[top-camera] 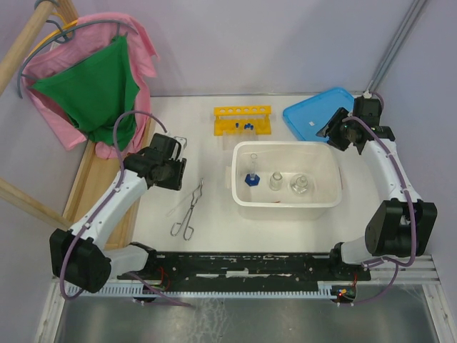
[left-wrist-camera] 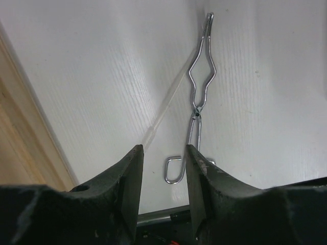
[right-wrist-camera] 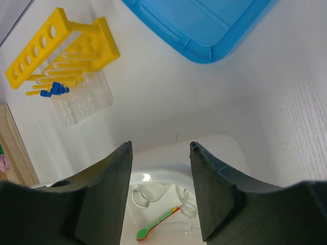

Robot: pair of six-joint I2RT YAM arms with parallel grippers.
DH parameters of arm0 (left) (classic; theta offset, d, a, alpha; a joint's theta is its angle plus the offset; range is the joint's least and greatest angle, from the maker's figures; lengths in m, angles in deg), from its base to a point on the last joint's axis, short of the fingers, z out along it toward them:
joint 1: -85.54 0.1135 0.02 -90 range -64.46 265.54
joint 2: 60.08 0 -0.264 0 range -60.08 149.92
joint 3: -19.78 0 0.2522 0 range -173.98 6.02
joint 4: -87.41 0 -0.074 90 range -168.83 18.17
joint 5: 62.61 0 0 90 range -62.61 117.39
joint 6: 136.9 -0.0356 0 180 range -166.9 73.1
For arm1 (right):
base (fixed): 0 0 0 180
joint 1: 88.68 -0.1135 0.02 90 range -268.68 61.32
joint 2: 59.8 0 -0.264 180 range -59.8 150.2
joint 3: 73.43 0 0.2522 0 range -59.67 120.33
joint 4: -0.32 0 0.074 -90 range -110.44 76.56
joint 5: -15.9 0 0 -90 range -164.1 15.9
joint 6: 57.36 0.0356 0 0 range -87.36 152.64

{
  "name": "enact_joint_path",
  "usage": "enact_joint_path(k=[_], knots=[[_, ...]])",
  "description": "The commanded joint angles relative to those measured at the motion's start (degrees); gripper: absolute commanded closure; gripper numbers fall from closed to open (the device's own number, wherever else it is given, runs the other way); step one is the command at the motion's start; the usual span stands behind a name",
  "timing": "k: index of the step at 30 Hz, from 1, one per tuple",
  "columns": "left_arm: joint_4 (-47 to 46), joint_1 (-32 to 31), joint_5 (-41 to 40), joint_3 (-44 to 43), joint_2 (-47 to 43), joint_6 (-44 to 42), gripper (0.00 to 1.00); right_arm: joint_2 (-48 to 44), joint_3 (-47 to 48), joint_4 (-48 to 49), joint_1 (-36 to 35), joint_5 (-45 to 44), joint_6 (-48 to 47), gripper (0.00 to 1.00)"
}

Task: Organize the chemistry lab equipment
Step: Pick up the chemistry item at the center of the board.

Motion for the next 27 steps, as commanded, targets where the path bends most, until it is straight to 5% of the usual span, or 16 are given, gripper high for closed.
enact_joint_path(k=[1,13,27], knots=[[-4.1,4.8,7.9,0.1,1.9,4.9,0.54,0.0,2.1,2.5,-0.2,0.2,0.1,0.43],[-17.3,8.9,7.0,12.7,1.8,19.6,0.52,0.4,0.5,4.0,-0.3,0.7,0.7,0.43],[-21.4,8.5,6.9,12.7,9.7,10.6,0.49,2.3,1.3,5.0,-0.5,1.4,1.3,0.43]])
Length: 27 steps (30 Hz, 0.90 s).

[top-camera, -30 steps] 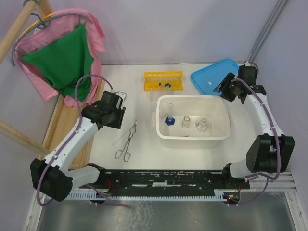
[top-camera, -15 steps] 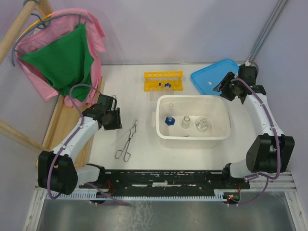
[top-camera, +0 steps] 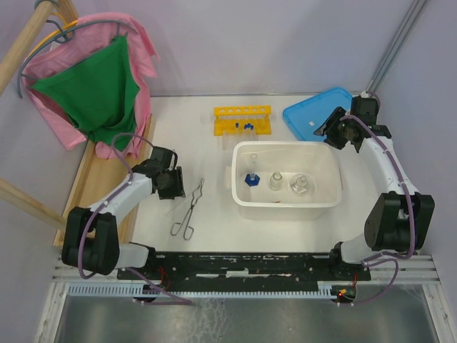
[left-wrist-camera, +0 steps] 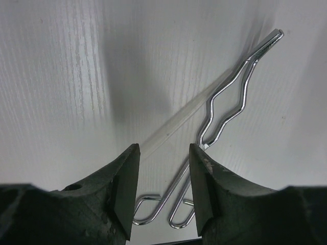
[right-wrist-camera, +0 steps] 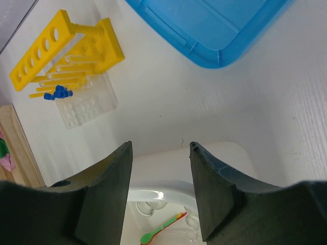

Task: Organize the chemistry lab equipment
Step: Pick up the chemistry item at the center of the board.

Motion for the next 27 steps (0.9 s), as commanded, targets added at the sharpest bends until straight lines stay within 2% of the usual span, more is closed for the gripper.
enact_joint_path(k=[1,17,27], knots=[[-3.5,-0.1,0.3,-2.9,3.6,-5.1,0.50,-0.2,1.1,2.1,-0.2,-0.1,0.3,0.43],[-0.6,-2.7,1.3,-8.8,13.3,-10.9,0.56,-1.2,0.9,2.0,-0.2,-2.2,-0.5,0.43],[2.1,-4.2,1.1,-10.2,15.4,-11.7,0.57,-1.3,0.6,1.9,-0.3,-2.7,-0.6,0.43]])
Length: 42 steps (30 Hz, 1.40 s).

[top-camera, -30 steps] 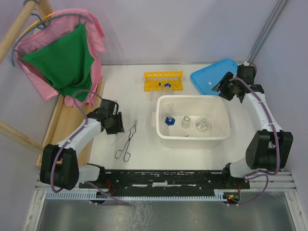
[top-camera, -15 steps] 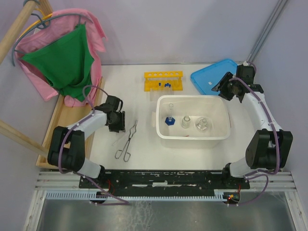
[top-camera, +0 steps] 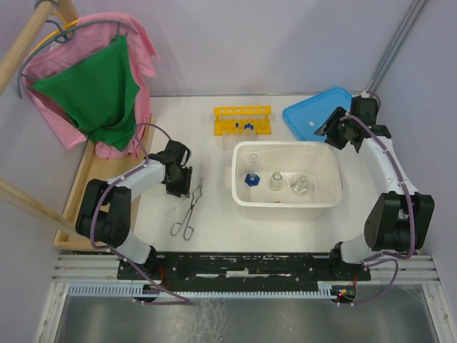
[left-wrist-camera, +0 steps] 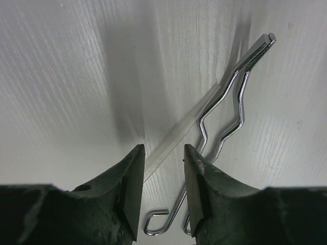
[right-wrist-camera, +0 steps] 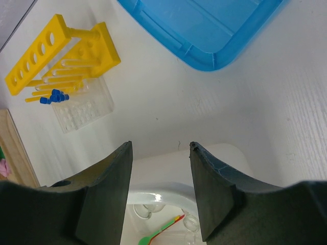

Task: Organize the chemistry lab equipment
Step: Pick up the chemistry item at the center of the board, then place the chemistry item in the storage box.

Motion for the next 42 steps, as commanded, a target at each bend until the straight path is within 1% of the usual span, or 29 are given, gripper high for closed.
enact_joint_path(k=[1,6,11,16,20,22,25,30,34,36,38,42], knots=[[1.2,-0.5,0.6,-3.0,2.1,-2.2,0.57,-1.4,0.6,1.8,-0.2,-1.3,-0.5,0.43],[0.9,-0.7,-0.3,-3.3,4.3,-1.9,0.58,-1.6,0.9,1.5,-0.2,-1.6,-0.6,0.43],[1.2,-0.7,-0.5,-4.0,6.4,-1.9,0.63,-1.8,0.8,1.4,-0.2,-1.8,-0.8,0.43],[0.7,-0.7,-0.3,-4.3,7.5,-1.5,0.72,-1.5,1.2,1.3,-0.3,-1.9,-0.8,0.43],[0.6,-0.7,0.2,-4.4,7.2,-1.2,0.85,-1.4,1.4,1.3,-0.2,-1.9,-0.9,0.43],[1.4,-0.7,0.4,-5.3,6.5,-0.8,0.92,-1.3,1.5,1.2,-0.2,-1.8,-0.8,0.43],[3.7,-0.7,-0.5,-8.7,4.7,0.2,0.97,-1.0,1.7,1.2,-0.2,-1.5,-0.8,0.43],[7.4,-0.7,-1.5,-20.8,0.6,3.3,0.97,-0.7,1.9,1.3,-0.2,-1.0,-0.6,0.43],[5.9,-2.2,0.7,-31.9,-2.2,4.9,0.97,-0.7,2.0,1.3,-0.2,-0.9,-0.5,0.43],[4.3,-5.9,0.2,-37.7,-2.5,3.8,0.97,-0.7,1.9,1.4,-0.2,-0.8,-0.5,0.43],[4.4,-11.0,-1.4,-45.7,-1.1,1.5,0.97,-0.7,1.7,1.5,-0.2,-0.8,-0.5,0.43],[9.3,-22.6,-4.0,-62.5,6.3,-5.9,0.97,-0.8,1.4,1.6,-0.2,-0.5,-0.4,0.43]])
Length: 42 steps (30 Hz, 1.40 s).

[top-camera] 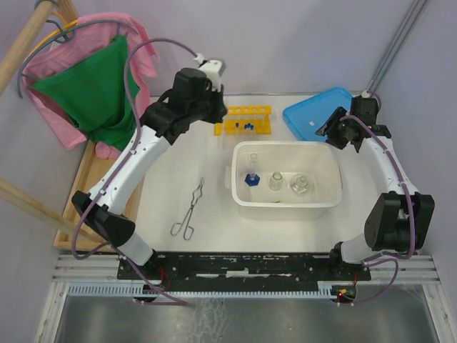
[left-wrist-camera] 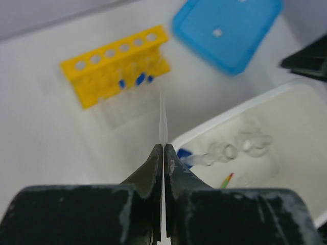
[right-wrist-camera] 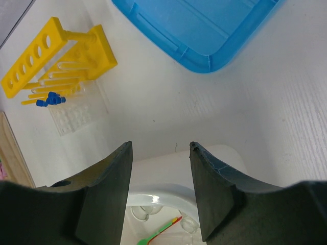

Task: Organize the chemistry lab equipment
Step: Place the chemistry item in the storage box.

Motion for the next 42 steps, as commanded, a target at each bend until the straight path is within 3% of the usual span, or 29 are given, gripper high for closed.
enact_joint_path(k=[1,4,9,14,26,42], knots=[[5.0,-12.5,-2.1,-17.2,6.9,-10.1,0.97,-0.8,1.4,1.6,-0.2,0.5,-0.1,0.43],[12.3,-19.8,-3.2,-27.7,14.8,-17.0,0.97,-1.1,1.1,1.7,-0.2,0.4,-0.1,0.43],[14.0,-27.3,-3.3,-24.2,17.9,-22.1,0.97,-1.3,0.5,1.8,-0.2,0.9,0.0,0.43],[15.6,-32.3,-8.6,-19.2,21.1,-26.1,0.97,-1.2,0.1,1.9,-0.2,1.1,-0.1,0.43],[14.1,-33.1,-6.3,-8.5,27.5,-29.1,0.97,-2.3,-1.2,2.2,-0.2,1.0,-0.3,0.43],[12.5,-33.9,-2.3,-5.0,32.0,-27.9,0.97,-2.5,-1.7,1.9,-0.2,1.1,-0.3,0.43]])
